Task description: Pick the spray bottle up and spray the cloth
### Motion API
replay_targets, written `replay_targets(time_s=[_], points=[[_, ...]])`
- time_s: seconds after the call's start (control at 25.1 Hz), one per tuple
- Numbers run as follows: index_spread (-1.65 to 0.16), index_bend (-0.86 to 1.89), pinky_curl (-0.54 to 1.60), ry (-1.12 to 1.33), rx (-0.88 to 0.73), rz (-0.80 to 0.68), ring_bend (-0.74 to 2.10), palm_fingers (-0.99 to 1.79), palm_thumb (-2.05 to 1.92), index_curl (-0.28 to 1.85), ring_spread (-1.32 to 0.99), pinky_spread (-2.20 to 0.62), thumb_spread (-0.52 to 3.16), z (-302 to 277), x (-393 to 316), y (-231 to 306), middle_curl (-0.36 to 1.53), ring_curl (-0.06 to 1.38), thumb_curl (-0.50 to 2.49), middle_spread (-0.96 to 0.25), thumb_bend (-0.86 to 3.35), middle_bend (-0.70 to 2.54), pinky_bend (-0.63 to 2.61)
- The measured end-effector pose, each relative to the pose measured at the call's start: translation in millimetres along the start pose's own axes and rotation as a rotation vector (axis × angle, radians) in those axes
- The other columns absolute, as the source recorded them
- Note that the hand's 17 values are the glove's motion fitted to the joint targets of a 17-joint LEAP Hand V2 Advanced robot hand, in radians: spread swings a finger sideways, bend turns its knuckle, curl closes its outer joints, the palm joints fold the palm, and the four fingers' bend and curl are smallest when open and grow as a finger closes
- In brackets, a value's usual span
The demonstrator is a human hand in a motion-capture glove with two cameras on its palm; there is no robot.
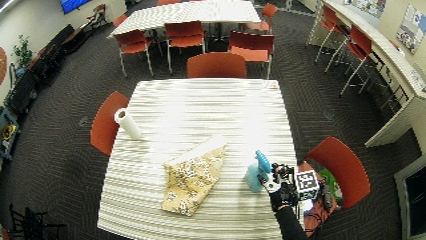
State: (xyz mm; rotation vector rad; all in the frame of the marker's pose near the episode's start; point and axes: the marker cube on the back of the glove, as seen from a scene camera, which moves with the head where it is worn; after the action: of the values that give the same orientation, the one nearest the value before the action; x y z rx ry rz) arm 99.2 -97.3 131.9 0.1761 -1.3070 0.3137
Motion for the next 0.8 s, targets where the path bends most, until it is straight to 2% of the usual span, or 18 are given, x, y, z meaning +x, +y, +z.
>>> replay_targets(time_s=[0.68, 0.8], points=[[-0.31, 0.17, 0.34, -0.025, 0.026, -0.042, 0.32, 0.35, 0.92, 0.31, 0.11, 0.17, 1.04, 13, -15, -18, 0.39, 0.34, 0.53, 0.05, -0.01, 0.21, 0.2], [-0.31, 0.25, 0.32, -0.03, 0.03, -0.062, 0.28, 0.4, 0.96, 0.34, 0.11, 0.17, 1.06, 14, -14, -22, 0.39, 0.34, 0.54, 0.05, 0.01, 0.22, 0.14]])
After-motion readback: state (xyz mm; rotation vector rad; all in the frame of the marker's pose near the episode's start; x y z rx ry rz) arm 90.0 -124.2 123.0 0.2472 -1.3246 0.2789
